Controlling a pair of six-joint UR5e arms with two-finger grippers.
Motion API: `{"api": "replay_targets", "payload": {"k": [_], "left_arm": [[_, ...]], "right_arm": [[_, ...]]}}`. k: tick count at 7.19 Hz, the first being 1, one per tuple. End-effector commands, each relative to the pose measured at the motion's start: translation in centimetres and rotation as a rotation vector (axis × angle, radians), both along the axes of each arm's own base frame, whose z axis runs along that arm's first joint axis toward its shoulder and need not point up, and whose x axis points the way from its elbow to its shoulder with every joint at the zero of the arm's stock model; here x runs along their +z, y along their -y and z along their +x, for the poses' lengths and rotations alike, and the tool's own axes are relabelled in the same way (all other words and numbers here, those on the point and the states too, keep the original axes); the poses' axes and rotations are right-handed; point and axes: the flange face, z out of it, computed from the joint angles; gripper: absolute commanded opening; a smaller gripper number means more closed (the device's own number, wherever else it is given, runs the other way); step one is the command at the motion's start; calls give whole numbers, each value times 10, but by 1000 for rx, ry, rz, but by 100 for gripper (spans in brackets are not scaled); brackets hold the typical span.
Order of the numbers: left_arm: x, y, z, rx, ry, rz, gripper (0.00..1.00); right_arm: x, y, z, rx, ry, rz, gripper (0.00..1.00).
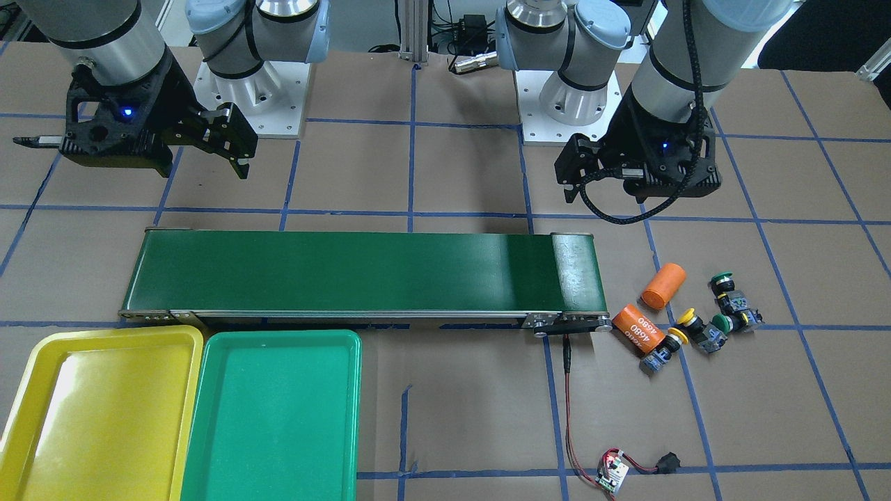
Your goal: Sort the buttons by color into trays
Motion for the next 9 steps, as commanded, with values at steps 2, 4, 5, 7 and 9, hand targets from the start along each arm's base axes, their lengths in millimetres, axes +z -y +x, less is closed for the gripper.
{"api": "replay_targets", "payload": {"k": [2,4,5,7,9], "left_arm": [[-1,-1,-1,2,-1,1,100],[0,-1,-1,5,-2,0,100],[-1,0,-1,5,-4,1,100],[-1,0,-1,8,-7,3,100],[-3,-1,-1,8,-2,6,100]], "right_arm": [[4,1,-1,-4,-2,-10,100],[10,8,-2,-16,3,-61,100],[29,23,-3,-40,9,-164,100],[37,45,2,-65,2,-174,100],[37,36,4,-90,-1,-133,100]]}}
